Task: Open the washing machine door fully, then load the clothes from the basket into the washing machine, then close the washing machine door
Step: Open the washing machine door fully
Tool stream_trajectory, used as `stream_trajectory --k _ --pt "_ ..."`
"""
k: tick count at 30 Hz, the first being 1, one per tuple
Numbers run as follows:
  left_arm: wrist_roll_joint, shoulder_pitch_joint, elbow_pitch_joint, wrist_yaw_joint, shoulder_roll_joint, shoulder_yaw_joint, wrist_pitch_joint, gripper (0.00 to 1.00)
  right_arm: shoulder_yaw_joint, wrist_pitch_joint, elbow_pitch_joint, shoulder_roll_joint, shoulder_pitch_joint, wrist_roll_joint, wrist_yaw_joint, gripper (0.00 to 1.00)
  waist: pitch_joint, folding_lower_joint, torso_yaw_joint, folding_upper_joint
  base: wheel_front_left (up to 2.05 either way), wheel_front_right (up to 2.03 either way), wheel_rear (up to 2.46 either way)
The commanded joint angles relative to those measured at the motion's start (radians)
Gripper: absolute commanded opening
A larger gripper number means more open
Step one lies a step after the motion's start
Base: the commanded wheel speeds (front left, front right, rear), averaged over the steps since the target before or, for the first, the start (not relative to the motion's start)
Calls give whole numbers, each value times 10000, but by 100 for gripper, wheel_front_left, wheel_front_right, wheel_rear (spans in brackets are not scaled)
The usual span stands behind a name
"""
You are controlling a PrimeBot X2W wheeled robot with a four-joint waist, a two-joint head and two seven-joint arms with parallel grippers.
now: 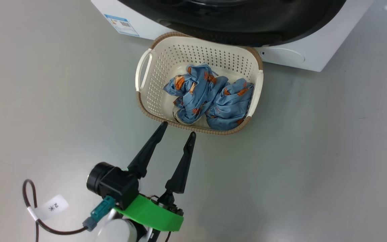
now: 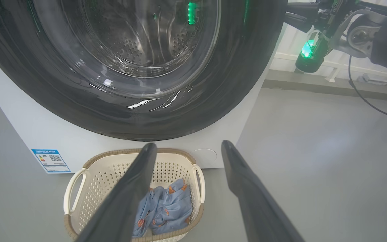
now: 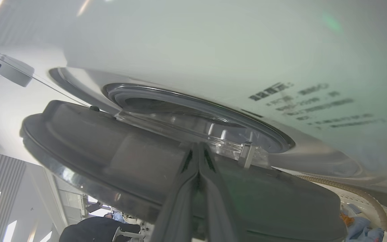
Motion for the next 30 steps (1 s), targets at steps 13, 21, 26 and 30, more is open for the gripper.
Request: stream_trajectory --k 13,21,26,30 --pt "120 407 42 -125 120 418 -63 100 470 557 -1130 788 1495 -231 19 0 -840 0 -156 -1 0 0 0" --pt "236 694 123 -250 120 621 -63 100 717 828 -1604 1062 2281 -298 19 0 -1315 0 -197 -1 0 0 0" --pt "286 825 170 -334 120 703 -63 100 870 913 -1916 1241 2770 -341 19 0 -1559 0 -200 -1 0 0 0" --pt "314 960 191 -373 120 754 -63 100 997 1010 -2187 1416 3199 -324 19 0 -1781 0 -202 -1 0 0 0"
